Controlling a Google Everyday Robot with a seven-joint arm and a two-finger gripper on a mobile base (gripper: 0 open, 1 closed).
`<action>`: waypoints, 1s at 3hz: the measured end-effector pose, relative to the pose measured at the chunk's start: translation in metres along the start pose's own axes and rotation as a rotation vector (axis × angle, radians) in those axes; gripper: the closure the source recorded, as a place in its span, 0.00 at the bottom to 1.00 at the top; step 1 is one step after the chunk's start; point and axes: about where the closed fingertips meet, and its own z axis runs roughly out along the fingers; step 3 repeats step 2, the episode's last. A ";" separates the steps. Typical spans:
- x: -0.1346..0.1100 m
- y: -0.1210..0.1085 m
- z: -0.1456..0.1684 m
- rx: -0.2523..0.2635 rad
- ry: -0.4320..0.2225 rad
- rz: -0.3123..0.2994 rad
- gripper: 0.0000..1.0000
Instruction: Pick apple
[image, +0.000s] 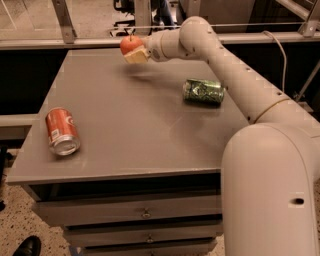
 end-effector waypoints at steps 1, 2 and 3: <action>-0.021 -0.005 -0.039 -0.023 -0.053 0.014 1.00; -0.020 -0.005 -0.041 -0.027 -0.054 0.017 1.00; -0.020 -0.005 -0.041 -0.027 -0.054 0.017 1.00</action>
Offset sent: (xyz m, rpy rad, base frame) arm -0.0159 -0.0207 0.0307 0.0466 -0.0072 0.0261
